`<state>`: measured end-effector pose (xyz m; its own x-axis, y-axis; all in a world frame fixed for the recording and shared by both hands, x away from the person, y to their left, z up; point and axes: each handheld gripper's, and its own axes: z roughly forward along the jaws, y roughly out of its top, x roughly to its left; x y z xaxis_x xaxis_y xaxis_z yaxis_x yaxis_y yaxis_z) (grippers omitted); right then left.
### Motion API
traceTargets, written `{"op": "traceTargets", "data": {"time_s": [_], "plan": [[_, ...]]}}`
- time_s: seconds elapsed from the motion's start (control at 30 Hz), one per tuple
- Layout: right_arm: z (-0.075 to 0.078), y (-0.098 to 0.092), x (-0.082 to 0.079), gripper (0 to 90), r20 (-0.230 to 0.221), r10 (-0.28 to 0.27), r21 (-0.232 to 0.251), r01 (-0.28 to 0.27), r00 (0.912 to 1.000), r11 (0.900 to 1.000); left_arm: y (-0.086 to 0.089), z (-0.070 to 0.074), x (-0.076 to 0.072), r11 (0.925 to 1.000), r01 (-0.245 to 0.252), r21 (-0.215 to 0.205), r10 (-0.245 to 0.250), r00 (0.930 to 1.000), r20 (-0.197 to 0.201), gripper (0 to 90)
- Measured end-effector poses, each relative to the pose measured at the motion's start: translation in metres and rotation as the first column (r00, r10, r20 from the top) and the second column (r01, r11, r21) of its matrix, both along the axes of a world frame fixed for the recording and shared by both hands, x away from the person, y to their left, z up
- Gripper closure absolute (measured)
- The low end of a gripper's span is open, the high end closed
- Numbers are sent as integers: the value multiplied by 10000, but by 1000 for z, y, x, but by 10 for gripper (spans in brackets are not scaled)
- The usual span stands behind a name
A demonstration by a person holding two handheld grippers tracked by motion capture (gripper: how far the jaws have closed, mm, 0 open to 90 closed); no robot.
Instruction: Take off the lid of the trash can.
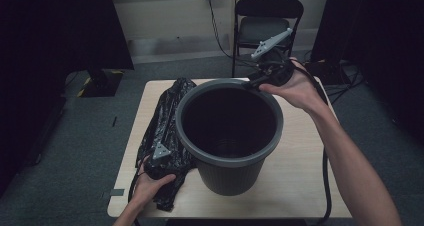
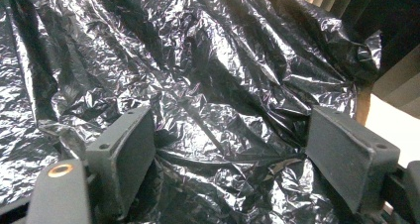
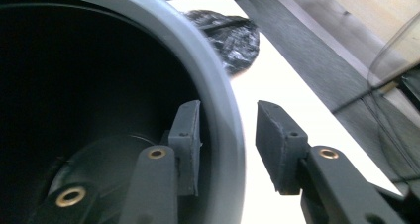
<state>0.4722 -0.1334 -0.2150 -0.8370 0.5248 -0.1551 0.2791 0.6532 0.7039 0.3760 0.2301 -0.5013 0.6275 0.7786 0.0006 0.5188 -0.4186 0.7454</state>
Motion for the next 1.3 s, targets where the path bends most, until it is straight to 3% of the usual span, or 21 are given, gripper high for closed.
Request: {"op": "traceTargets", "data": {"time_s": [0.2, 0.27, 0.37, 0.57, 0.63, 0.83, 1.03, 1.13, 1.3], "plan": [[-7, 10, 12, 651, -586, 91, -666, -130, 9982, 9977, 0, 0, 0, 10000, 4, 4, -4, 10000, -2, 189], [-13, 14, 14, 739, -558, 111, -939, -163, 9984, 9955, 0, 0, 0, 10000, 5, 4, -5, 10000, -2, 189], [-13, 15, 14, 746, -417, 272, -880, -308, 9988, 9956, 0, 0, 0, 10000, 3, 4, -3, 10000, 1, 189], [-2, 5, 10, 771, -13, 344, -35, -344, 9994, 9994, 0, 0, 0, 10000, -1, 4, 1, 10000, -2, 189], [1, 4, 9, 772, 13, 373, 46, -373, 9993, 9993, 0, 0, 0, 10000, 3, 10, -3, 10000, -1, 189], [-4, 10, 15, 761, -440, 430, -465, -451, 9981, 9979, 0, 0, 0, 10000, 0, 6, 0, 10000, -2, 188], [-9, 17, 22, 666, -789, 593, -766, -653, 9951, 9949, 0, 0, 0, 10000, 2, 9, -2, 10000, -3, 188], [-16, 26, 28, 674, -1183, 546, -1309, -701, 9915, 9889, 0, 0, 0, 10000, -1, 2, 1, 10000, -3, 188], [-19, 29, 30, 713, -1382, 601, -1517, -811, 9886, 9851, 0, 0, 0, 10000, 3, 7, -3, 10000, -4, 188]]}}
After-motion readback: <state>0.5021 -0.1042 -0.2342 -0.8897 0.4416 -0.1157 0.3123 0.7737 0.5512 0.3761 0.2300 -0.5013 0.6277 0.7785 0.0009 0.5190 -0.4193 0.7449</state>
